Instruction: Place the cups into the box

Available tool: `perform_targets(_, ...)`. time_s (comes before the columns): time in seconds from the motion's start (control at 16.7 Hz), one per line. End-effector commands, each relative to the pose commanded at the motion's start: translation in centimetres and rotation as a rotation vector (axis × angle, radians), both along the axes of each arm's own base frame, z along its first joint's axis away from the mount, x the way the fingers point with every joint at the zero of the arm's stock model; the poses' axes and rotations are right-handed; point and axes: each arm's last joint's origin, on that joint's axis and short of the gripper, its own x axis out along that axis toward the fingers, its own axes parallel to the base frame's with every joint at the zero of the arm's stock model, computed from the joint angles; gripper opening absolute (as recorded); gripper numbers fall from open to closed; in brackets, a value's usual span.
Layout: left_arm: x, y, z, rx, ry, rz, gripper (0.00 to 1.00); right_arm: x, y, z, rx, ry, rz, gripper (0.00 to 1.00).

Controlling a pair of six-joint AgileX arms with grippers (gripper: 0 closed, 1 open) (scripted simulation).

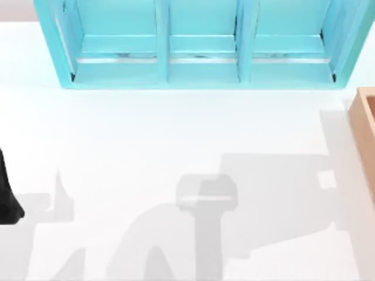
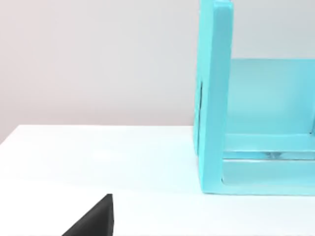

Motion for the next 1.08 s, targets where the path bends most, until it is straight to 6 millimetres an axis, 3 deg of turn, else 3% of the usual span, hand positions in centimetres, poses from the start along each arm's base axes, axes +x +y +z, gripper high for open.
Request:
perform_targets(0.18,0.0,0.0,0.0,0.0,0.0,0.0,1.0,0.2,0.0,-0.4,-0.004,-0.002,0.002,0.0)
perform_targets(0.66,0.0,0.0,0.0,0.0,0.0,0.0,1.0,0.1,-0.7,-6.4,0.0,-0.001,-0.001,0.0)
perform_targets(0.9,0.0,0.0,0.0,0.0,0.0,0.0,1.0,0.1,-0.7,-6.5,0.0,0.0,0.0,0.0)
perform_targets(1.08,0.0,0.0,0.0,0.0,0.0,0.0,1.0,0.1,-0.7,-6.5,0.0,0.0,0.0,0.23)
